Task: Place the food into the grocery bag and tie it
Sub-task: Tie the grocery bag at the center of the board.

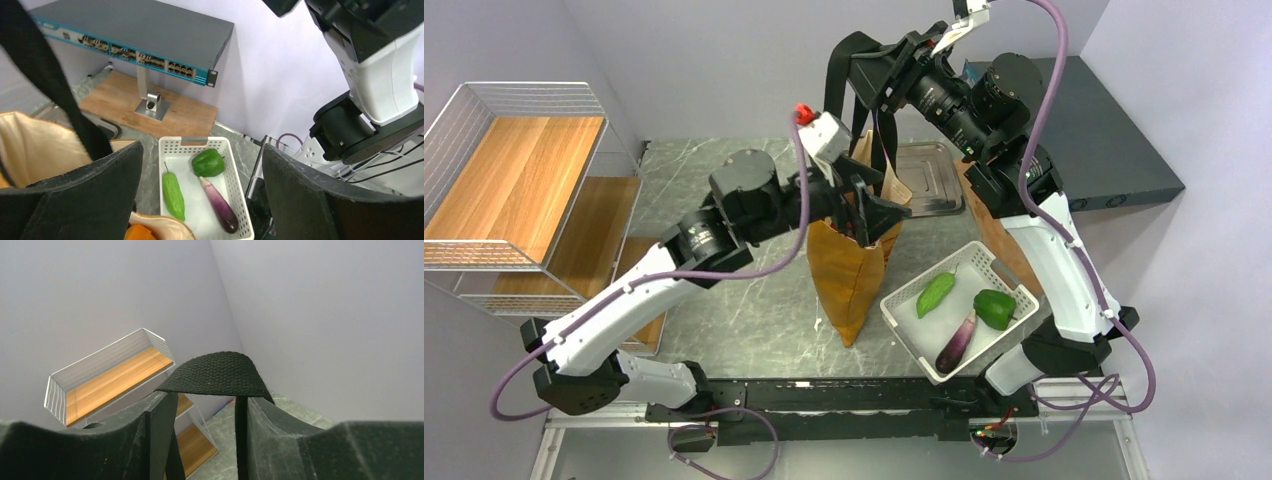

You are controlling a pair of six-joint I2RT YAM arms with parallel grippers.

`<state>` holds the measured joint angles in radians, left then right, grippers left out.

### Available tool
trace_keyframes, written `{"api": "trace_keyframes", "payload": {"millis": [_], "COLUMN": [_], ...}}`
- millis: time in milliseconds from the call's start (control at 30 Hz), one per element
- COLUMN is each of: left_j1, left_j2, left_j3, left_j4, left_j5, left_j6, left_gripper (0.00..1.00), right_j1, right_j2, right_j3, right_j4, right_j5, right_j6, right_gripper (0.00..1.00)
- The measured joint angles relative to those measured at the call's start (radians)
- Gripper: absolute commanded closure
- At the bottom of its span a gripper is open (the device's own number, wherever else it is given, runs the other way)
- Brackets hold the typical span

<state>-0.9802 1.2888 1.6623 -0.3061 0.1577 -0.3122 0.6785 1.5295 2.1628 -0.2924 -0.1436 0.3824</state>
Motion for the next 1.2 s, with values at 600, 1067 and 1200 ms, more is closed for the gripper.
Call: {"api": "trace_keyframes", "payload": {"millis": [600,1067,1200], "left_j1": [-0.152,-0.184,-0.192], "left_j2": [0.218,0.152,0.149], "left_j3": [-0.134,-0.157,-0.158], "left_j4": [0.414,0.443,0.491], "left_j5": [-0.450,-0.885,-0.941], "left_j6": [0.251,0.433,0.531], "left_gripper": [0.01,0.01,0.01], "right_j1": [0.000,0.000,0.001], "right_j2": [-0.008,-0.065,-0.085], "right_j3": [0.014,-0.030,-0.044], "right_j4": [-0.023,0.015,0.029], "right_j5": [0.011,0.031,0.030], "right_j6": [-0.037,-0.054,-0.053], "right_gripper": [0.45,0.45,0.45]}}
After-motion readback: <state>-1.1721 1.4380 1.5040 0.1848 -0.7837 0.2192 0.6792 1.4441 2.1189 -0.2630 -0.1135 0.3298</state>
